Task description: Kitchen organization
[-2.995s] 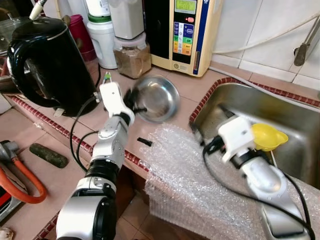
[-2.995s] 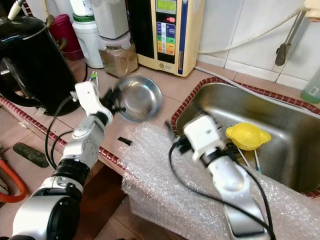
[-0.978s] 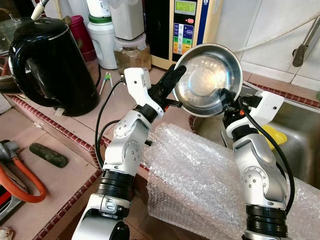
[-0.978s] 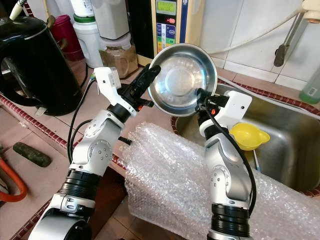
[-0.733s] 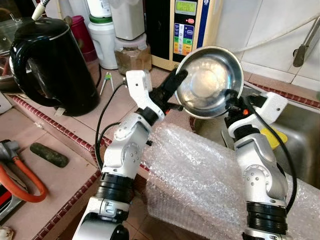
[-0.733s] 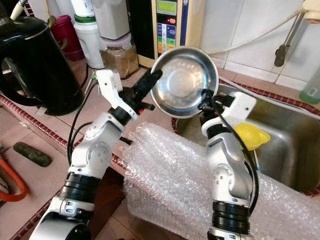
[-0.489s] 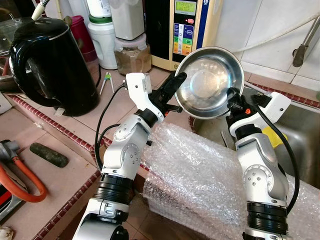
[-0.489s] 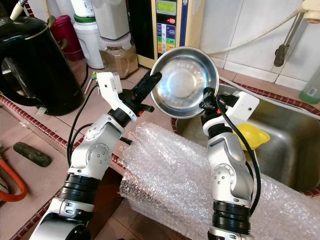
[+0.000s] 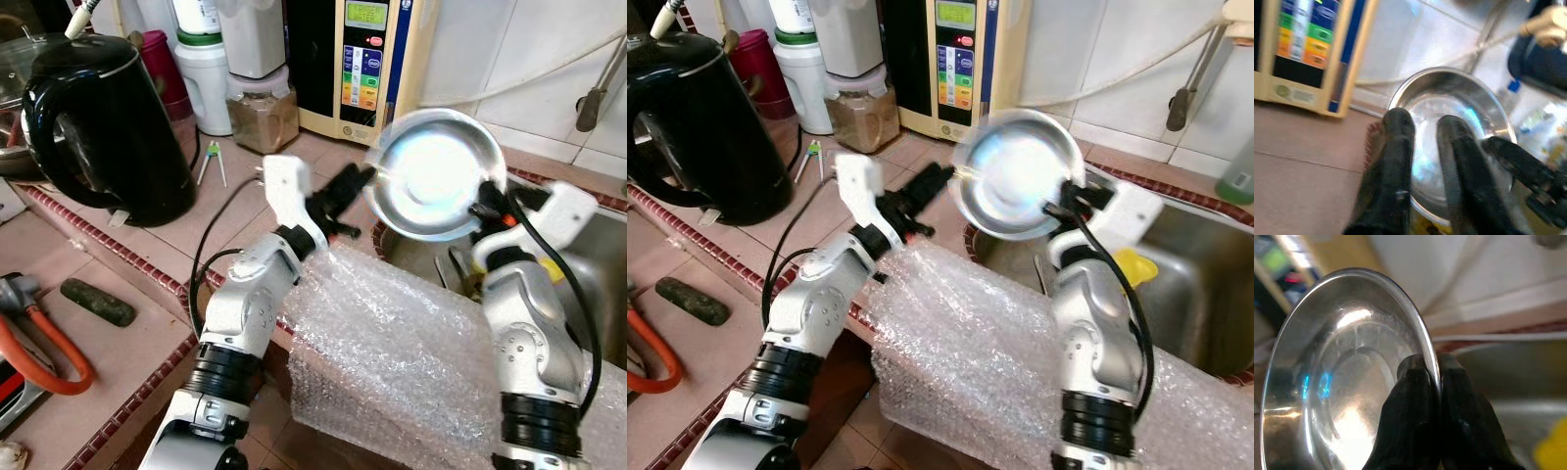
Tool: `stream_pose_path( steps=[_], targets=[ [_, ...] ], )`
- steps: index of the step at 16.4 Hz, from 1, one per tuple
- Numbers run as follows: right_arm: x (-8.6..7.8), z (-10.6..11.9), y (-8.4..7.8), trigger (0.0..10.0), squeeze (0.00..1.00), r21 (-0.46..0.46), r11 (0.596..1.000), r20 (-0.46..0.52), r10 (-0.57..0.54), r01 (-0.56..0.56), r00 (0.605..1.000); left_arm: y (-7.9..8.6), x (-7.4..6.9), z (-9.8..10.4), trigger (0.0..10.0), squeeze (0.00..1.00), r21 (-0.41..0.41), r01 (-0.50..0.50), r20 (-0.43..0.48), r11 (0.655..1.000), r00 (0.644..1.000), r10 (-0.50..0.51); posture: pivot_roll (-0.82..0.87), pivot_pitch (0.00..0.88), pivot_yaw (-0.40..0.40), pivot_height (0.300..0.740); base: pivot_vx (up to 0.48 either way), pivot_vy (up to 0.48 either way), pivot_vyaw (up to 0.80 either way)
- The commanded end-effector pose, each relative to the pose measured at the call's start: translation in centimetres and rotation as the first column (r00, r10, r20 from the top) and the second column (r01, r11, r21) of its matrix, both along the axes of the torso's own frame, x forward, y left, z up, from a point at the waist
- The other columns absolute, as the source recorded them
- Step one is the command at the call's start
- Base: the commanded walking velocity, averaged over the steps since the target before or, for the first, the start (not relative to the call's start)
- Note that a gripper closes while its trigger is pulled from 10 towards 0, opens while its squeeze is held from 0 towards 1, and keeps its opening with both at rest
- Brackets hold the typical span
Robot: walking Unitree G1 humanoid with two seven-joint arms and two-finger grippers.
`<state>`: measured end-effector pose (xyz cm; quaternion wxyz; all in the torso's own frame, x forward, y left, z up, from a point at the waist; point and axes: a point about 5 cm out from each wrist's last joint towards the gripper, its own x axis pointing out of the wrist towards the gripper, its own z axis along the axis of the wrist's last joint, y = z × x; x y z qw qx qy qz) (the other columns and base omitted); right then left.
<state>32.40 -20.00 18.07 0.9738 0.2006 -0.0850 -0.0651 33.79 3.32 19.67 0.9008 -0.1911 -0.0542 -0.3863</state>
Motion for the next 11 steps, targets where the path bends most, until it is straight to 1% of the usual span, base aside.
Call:
stream_pose_path(
  steps=[1,2,3,4,6,7,8,9,10,11],
  targets=[
    [0.4,0.8,0.0,0.0,0.0,-0.007,1.0,0.024,-0.018,0.018,1.0,-0.1,-0.2,0.0,10.0,1.0,0.039,0.022,0.018,0.999,1.0,-0.023,-0.12,0.055,0.07,0.74,0.0,0.0,0.0],
    [0.6,0.8,-0.2,0.0,0.0,-0.007,0.999,0.017,-0.046,0.046,0.999,0.1,-0.3,0.0,10.0,1.0,0.06,0.027,0.027,0.998,0.999,-0.028,-0.11,0.069,0.074,0.74,0.0,0.0,0.0],
    [1.0,0.8,-0.8,0.0,0.0,-0.02,0.995,0.003,-0.098,0.098,0.995,0.6,-0.4,-0.2,10.0,1.0,0.101,0.037,0.027,0.994,0.999,-0.04,-0.09,0.08,0.08,0.74,0.0,0.0,0.0],
    [1.1,0.7,-1.1,0.0,0.0,-0.028,0.992,-0.005,-0.122,0.122,0.993,0.7,-0.4,-0.5,10.0,1.0,0.129,0.046,0.02,0.991,0.999,-0.049,-0.09,0.084,0.083,0.74,0.0,0.0,0.0],
    [1.2,0.0,-2.8,0.0,0.0,-0.071,0.969,-0.064,-0.242,0.237,0.968,1.5,-0.9,-2.1,10.0,1.0,0.263,0.09,0.011,0.961,0.995,-0.096,-0.08,0.095,0.085,0.74,0.0,0.0,0.0],
    [1.2,-0.1,-3.0,0.0,0.0,-0.071,0.964,-0.074,-0.26,0.255,0.963,1.7,-1.0,-2.4,10.0,1.0,0.28,0.1,0.007,0.955,0.994,-0.106,-0.07,0.098,0.086,0.74,0.0,0.0,0.0],
    [1.1,-1.1,-4.4,0.0,0.0,-0.101,0.939,-0.141,-0.341,0.329,0.929,2.4,-1.3,-3.6,10.0,1.0,0.352,0.128,-0.012,0.927,0.991,-0.133,-0.07,0.103,0.09,0.74,0.0,0.0,0.0],
    [0.7,-2.2,-5.8,0.0,0.0,-0.119,0.909,-0.21,-0.416,0.4,0.885,3.0,-1.6,-4.7,10.0,1.0,0.411,0.152,-0.031,0.899,0.988,-0.153,-0.07,0.106,0.092,0.74,0.0,0.0,0.0],
    [0.3,-3.1,-6.6,0.0,0.0,-0.123,0.886,-0.254,-0.463,0.447,0.849,3.2,-1.8,-5.3,10.0,1.0,0.442,0.171,-0.042,0.88,0.985,-0.17,-0.07,0.107,0.093,0.74,0.0,0.0,0.0],
    [0.2,-3.5,-6.9,0.0,0.0,-0.128,0.877,-0.27,-0.481,0.464,0.834,3.2,-2.0,-5.5,10.0,1.0,0.453,0.181,-0.046,0.873,0.983,-0.18,-0.07,0.107,0.093,0.74,0.0,0.0,0.0]
  ],
)
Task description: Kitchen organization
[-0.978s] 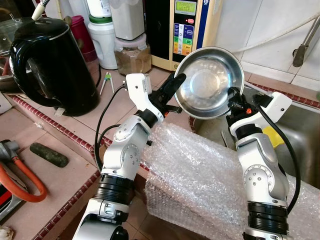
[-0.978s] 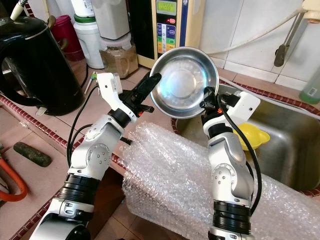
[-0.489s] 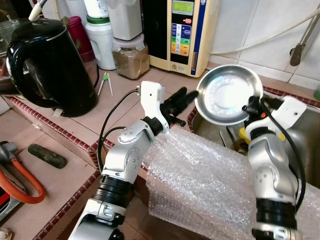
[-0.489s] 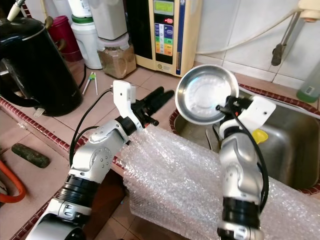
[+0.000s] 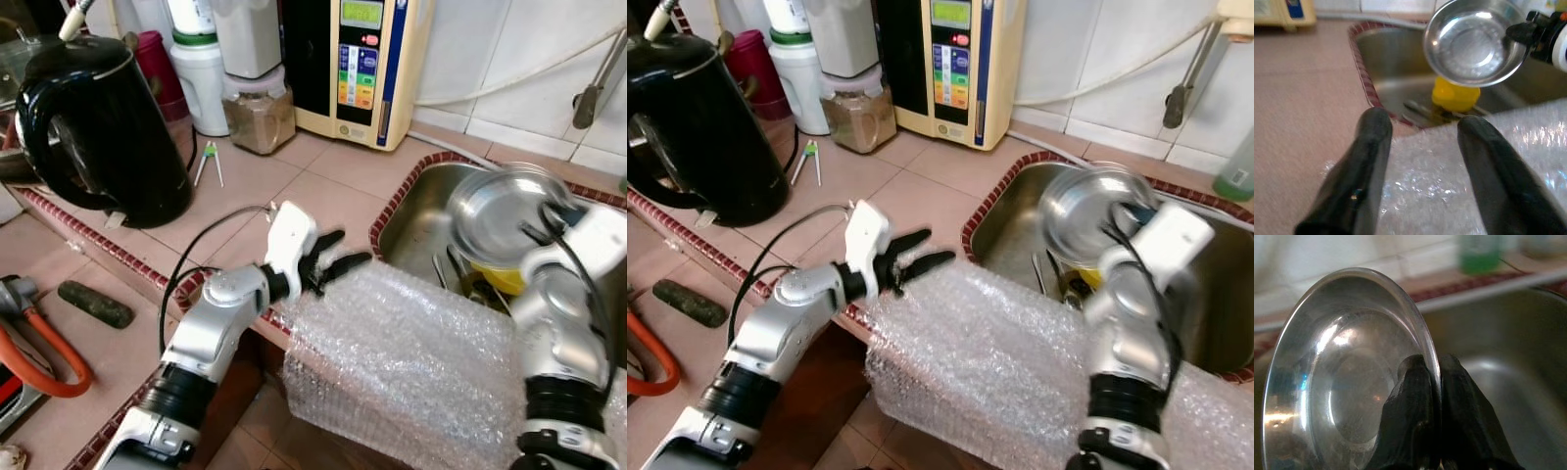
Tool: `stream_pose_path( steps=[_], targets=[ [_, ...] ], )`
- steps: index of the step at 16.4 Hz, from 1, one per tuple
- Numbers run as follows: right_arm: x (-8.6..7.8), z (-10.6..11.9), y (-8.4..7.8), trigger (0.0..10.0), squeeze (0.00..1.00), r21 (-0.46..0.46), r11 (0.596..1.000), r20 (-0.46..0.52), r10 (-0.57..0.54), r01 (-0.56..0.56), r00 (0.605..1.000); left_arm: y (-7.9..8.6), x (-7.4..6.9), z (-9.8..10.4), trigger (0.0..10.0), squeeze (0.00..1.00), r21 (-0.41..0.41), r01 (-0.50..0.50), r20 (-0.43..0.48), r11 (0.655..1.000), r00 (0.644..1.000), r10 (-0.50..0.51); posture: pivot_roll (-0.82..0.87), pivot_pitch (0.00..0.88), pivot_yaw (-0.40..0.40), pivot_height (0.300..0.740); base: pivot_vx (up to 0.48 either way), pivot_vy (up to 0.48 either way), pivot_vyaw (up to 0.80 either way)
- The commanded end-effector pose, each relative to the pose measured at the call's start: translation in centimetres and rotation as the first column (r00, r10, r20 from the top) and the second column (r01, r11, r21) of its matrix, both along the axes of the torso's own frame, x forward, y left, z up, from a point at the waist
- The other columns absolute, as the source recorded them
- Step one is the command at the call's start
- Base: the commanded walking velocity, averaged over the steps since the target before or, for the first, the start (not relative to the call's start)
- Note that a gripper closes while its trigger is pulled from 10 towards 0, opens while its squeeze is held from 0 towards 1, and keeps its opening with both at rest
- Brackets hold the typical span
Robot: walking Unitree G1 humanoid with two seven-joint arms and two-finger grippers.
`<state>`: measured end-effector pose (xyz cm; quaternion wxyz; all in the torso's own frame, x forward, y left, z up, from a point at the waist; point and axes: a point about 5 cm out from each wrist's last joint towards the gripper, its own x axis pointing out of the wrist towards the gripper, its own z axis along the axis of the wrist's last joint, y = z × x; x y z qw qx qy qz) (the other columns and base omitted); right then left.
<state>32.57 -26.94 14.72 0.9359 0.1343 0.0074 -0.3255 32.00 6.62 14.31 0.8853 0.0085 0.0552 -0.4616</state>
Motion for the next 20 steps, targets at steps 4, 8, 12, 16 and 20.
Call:
stream_pose_path(
  steps=[4,8,12,16,20],
  targets=[
    [-0.8,-2.7,0.0,10.0,1.0,0.029,0.999,-0.129,-0.029,0.033,0.991,-1.4,-0.3,-0.4,10.0,1.0,-0.001,0.026,-0.007,1.0,1.0,-0.026,-0.08,0.094,0.088,0.74,0.0,0.0,0.0],
    [-0.9,-3.7,0.3,10.0,1.0,0.041,0.999,-0.169,-0.024,0.031,0.985,-2.1,-0.3,-0.3,10.0,1.0,-0.022,0.019,0.002,1.0,1.0,-0.019,-0.09,0.077,0.079,0.74,0.0,0.0,0.0],
    [-0.9,-4.0,0.6,10.0,1.0,0.04,0.999,-0.182,0.0,0.007,0.983,-2.2,0.0,-0.2,10.0,1.0,-0.05,-0.037,0.001,0.998,0.999,0.037,-0.08,0.067,0.073,0.74,0.0,0.0,0.0],
    [-0.4,-0.9,2.6,10.0,1.0,-0.23,0.954,-0.082,0.18,-0.194,0.98,-0.6,1.1,1.5,10.0,1.0,-0.136,-0.252,0.074,0.958,0.962,0.264,-0.09,0.054,0.066,0.74,0.0,0.0,0.0],
    [-2.0,1.4,2.6,10.0,1.0,-0.342,0.906,0.036,0.278,-0.25,0.96,2.0,1.0,3.3,10.0,1.0,-0.221,-0.462,0.141,0.859,0.856,0.497,-0.08,0.046,0.055,0.74,0.0,0.0,0.0]
  ],
)
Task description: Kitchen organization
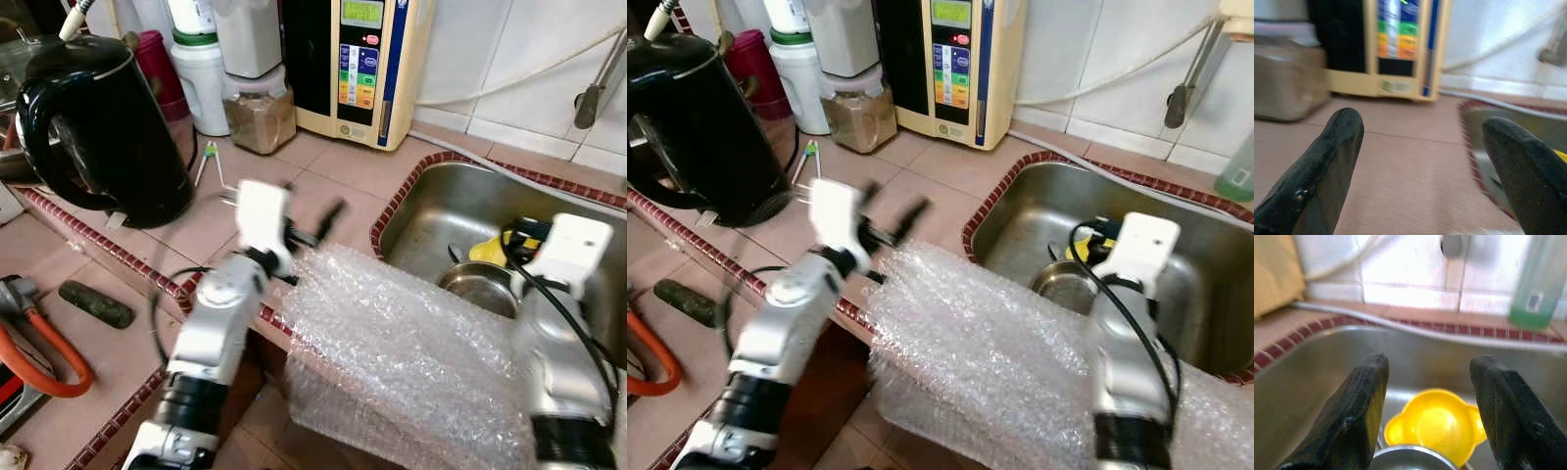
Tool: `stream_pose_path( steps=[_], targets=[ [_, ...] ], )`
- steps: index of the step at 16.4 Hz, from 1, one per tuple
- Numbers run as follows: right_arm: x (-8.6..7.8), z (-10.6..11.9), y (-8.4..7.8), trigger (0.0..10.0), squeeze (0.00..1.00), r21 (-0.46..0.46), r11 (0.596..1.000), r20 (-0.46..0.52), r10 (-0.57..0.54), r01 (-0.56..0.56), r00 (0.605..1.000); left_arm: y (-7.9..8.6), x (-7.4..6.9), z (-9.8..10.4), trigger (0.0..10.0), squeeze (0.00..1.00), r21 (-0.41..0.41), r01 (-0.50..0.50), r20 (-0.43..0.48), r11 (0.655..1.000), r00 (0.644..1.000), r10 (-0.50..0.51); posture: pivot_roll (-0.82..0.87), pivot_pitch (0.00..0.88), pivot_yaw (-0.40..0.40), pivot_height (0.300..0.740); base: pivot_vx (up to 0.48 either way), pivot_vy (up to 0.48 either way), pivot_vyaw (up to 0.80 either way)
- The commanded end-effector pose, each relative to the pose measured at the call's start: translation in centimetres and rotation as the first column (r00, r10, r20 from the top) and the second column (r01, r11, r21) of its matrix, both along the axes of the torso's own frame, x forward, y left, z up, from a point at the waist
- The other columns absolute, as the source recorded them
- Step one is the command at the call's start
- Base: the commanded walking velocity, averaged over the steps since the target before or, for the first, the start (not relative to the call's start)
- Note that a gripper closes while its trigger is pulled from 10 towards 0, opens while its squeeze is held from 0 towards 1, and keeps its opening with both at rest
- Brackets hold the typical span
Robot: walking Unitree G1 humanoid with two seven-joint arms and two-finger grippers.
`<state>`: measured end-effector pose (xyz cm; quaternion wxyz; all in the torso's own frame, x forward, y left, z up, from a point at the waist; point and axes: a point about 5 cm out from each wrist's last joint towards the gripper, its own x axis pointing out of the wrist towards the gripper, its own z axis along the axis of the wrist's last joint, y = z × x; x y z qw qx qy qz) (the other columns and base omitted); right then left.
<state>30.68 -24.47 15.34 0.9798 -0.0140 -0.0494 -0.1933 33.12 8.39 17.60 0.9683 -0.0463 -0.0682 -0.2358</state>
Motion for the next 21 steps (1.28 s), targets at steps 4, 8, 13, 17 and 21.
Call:
stream_pose_path(
  steps=[4,8,13,17,21],
  targets=[
    [-2.2,2.5,-0.2,10.0,1.0,-0.108,0.986,0.119,0.141,-0.129,0.983,2.8,-1.3,-1.6,10.0,1.0,0.133,-0.202,0.0,0.97,0.979,0.204,-0.06,0.038,0.04,0.74,0.0,0.0,0.0],
    [-3.9,3.2,-0.3,10.0,1.0,-0.144,0.978,0.131,0.17,-0.15,0.977,5.7,-2.9,-3.8,10.0,0.61,0.169,-0.327,-0.08,0.93,0.936,0.343,-0.05,0.045,0.017,0.74,0.0,0.0,0.0],
    [-5.2,1.7,1.7,10.0,0.22,-0.102,0.976,0.074,0.199,-0.191,0.977,5.9,-3.9,-1.7,10.0,0.0,0.115,-0.389,-0.032,0.914,0.918,0.394,0.01,0.038,-0.017,0.74,0.0,0.0,0.0],
    [-4.9,1.4,2.7,10.0,0.0,-0.077,0.976,0.062,0.207,-0.202,0.976,5.6,-3.9,-0.8,10.0,0.0,0.101,-0.373,-0.033,0.922,0.925,0.377,0.0,0.04,-0.01,0.74,0.0,0.0,-0.78],
    [-4.7,1.5,3.0,10.0,0.0,-0.067,0.978,0.066,0.204,-0.2,0.977,4.6,-3.3,1.1,10.0,0.0,0.088,-0.311,-0.013,0.946,0.949,0.314,0.0,0.037,0.004,0.74,0.0,0.0,-0.78]
  ],
)
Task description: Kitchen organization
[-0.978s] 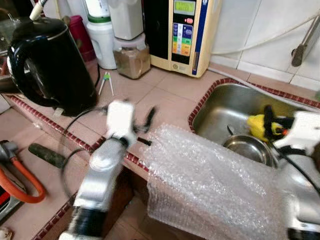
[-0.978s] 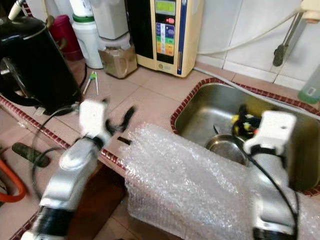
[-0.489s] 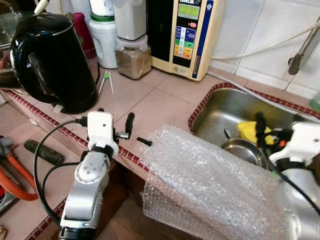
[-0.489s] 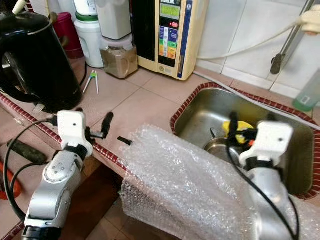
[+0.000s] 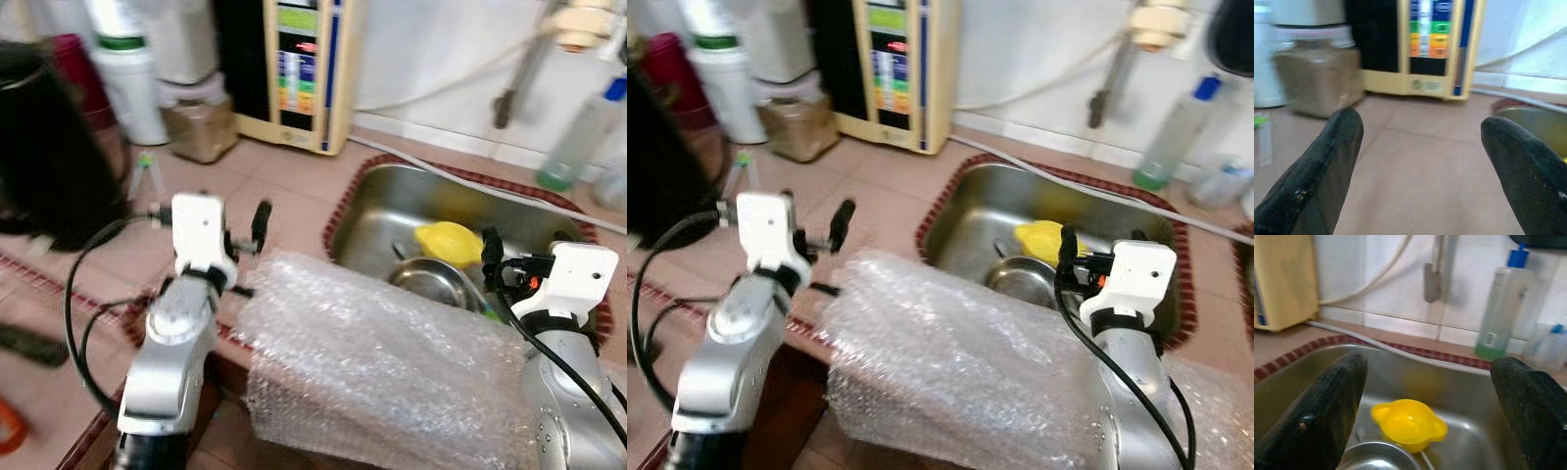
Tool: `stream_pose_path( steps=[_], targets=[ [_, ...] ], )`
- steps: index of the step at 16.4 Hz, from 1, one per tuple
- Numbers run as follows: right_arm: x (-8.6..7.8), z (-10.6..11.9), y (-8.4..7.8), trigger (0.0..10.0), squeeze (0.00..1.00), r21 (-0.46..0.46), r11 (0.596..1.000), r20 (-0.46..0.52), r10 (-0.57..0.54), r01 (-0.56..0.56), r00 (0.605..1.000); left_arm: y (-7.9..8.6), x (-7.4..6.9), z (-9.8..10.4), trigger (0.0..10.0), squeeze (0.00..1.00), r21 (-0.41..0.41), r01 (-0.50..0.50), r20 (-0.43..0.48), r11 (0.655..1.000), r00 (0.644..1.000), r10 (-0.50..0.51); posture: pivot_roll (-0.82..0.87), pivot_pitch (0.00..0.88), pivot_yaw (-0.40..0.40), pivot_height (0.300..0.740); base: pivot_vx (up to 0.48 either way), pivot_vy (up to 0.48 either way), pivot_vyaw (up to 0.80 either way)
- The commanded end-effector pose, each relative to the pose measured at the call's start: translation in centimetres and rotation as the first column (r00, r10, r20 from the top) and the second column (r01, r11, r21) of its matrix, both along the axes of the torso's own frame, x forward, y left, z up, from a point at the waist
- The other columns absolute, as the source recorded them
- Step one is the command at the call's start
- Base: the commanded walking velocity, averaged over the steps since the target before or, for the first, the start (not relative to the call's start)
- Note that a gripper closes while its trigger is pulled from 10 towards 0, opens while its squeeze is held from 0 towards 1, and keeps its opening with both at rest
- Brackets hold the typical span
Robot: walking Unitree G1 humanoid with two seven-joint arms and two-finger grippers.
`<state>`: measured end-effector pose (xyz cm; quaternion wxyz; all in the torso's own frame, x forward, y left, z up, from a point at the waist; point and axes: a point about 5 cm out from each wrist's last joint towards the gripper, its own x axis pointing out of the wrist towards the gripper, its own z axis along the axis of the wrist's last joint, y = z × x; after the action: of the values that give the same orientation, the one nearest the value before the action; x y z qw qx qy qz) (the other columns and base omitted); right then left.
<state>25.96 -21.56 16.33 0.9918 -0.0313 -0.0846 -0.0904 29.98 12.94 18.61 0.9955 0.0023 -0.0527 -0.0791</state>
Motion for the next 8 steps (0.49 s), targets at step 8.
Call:
stream_pose_path(
  steps=[8],
  targets=[
    [0.14,0.3,1.08,10.0,0.0,0.013,1.0,0.022,0.0,-0.001,1.0,-0.7,0.78,1.04,10.0,0.0,0.052,0.05,0.019,0.997,0.999,-0.051,0.0,0.039,0.023,0.74,0.0,0.0,-0.59]
  ],
)
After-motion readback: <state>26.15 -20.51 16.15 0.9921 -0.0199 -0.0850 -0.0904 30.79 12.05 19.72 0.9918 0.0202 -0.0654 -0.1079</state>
